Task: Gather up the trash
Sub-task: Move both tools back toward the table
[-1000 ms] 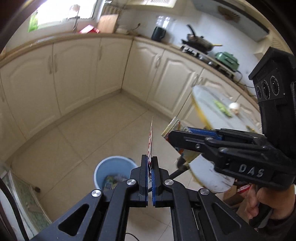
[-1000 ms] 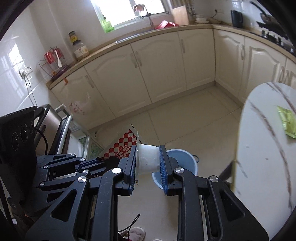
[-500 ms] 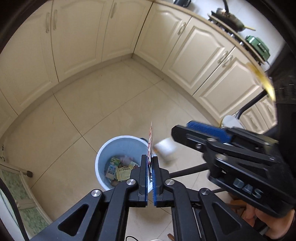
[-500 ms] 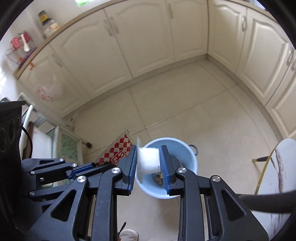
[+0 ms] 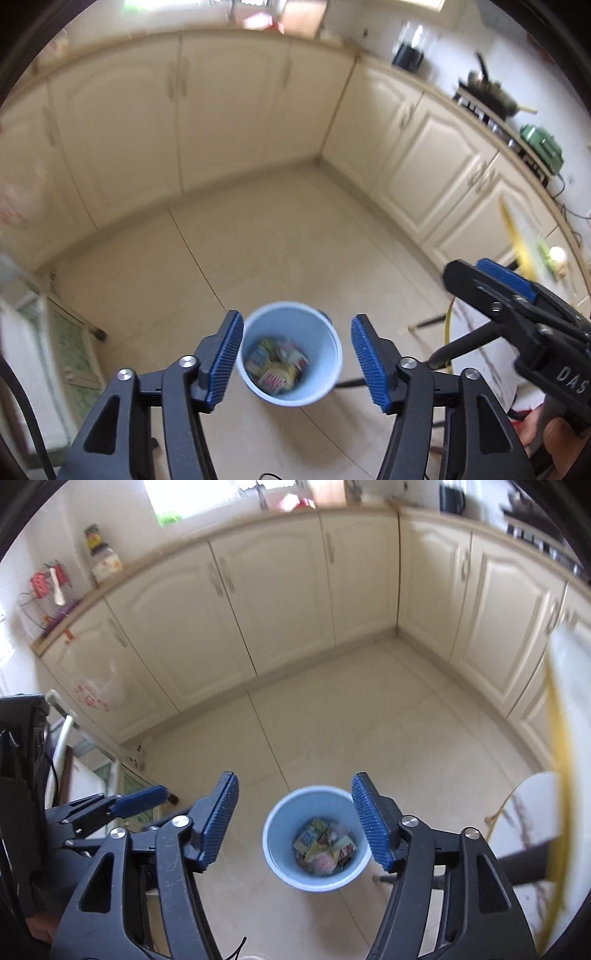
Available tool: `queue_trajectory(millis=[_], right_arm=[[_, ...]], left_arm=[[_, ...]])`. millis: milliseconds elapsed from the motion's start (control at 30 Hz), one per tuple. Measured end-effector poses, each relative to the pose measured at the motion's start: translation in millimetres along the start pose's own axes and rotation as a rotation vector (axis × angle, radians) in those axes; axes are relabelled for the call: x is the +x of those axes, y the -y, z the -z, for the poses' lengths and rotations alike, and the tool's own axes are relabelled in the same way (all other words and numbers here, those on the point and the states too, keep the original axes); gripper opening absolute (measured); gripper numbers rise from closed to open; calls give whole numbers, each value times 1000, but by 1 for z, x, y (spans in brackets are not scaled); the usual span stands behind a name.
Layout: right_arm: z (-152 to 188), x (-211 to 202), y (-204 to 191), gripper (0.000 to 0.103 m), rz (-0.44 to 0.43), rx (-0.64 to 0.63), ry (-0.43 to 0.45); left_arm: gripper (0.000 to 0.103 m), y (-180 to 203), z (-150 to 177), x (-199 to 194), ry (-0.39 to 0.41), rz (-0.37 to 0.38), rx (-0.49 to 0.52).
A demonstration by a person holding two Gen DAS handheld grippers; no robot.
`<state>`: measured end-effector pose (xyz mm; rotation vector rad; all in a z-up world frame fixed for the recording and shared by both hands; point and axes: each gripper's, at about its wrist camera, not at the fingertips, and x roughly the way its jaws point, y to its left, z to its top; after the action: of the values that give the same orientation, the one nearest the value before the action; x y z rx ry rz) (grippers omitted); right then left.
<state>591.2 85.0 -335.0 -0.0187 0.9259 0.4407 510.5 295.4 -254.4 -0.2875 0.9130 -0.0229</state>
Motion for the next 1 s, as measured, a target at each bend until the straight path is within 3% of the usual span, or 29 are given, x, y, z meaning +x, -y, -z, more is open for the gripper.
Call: queue_trajectory(millis=[67, 167, 367, 433, 633, 767, 933, 1000], right_arm=[[-2, -35, -9, 75, 3, -16, 56], [-1, -97, -19, 87, 14, -28, 140], [11, -223, -37, 103, 64, -62, 283], [22, -264, -41, 103, 95, -61, 334], [64, -379, -52, 103, 208, -42, 480], [87, -435, -57, 103, 273, -37, 539], [113, -494, -54, 103, 314, -11, 605], [123, -512, -53, 103, 336, 12, 634]], left_arm=[[62, 11, 4, -39, 76, -13, 14], [75, 39, 11, -95, 190, -31, 49], [85, 105, 43, -197, 384, 1, 140], [96, 127, 59, -226, 440, 3, 178], [102, 188, 124, -294, 569, 26, 230], [102, 212, 168, -326, 644, 31, 257], [102, 209, 238, -361, 726, 36, 276], [102, 201, 280, -371, 757, 36, 286]])
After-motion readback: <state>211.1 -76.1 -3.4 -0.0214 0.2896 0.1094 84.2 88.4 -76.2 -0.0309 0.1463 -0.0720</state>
